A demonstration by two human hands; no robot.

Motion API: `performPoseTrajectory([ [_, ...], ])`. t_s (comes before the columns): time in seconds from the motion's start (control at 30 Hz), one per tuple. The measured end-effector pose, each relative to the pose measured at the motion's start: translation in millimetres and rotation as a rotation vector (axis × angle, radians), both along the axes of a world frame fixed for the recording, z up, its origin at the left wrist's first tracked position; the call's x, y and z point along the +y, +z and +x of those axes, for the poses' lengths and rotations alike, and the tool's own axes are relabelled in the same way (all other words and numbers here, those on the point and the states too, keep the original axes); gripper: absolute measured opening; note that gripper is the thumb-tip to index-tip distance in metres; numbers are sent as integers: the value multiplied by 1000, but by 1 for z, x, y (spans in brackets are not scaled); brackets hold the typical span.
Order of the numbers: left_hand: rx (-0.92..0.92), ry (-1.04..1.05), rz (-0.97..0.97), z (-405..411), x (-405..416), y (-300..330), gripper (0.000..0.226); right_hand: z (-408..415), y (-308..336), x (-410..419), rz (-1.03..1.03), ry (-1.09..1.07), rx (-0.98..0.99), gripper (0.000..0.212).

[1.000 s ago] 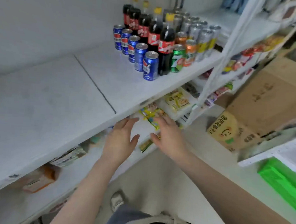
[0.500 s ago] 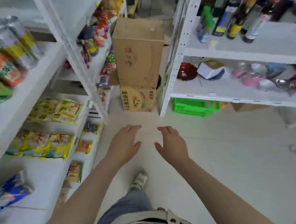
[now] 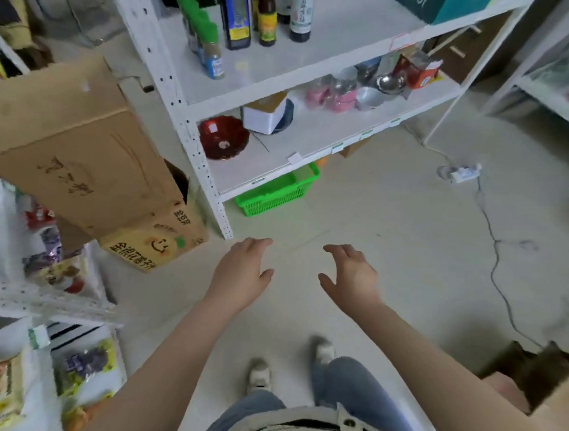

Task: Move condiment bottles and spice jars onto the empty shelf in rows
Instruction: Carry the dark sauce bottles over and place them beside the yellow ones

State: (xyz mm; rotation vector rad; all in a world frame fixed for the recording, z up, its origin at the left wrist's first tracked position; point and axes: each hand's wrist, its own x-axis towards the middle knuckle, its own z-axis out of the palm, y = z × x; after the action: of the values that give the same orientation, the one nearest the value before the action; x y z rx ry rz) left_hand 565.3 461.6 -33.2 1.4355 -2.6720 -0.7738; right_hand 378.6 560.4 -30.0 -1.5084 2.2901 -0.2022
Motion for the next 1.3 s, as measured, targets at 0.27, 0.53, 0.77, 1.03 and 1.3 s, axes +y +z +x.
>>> performPoseTrajectory([
  [0.27,33,-124,19,-147,-57,-19,54,-134,-12,-45,13,-128,30,53],
  [0.53,102,47,13,-267,-118,-6,50,-275,3,-128,-20,-20,0,52],
  [0.77,176,210,-37,-312,-189,12,46,-335,19,-232,-97,90,-39,51],
  [1.03,367,416,-102,-345,-321,25,48,-369,26,-363,-205,161,-76,51],
  [1.3,597,631,-114,-371,-439,55,63,-382,43,-476,-281,218,-265,53],
])
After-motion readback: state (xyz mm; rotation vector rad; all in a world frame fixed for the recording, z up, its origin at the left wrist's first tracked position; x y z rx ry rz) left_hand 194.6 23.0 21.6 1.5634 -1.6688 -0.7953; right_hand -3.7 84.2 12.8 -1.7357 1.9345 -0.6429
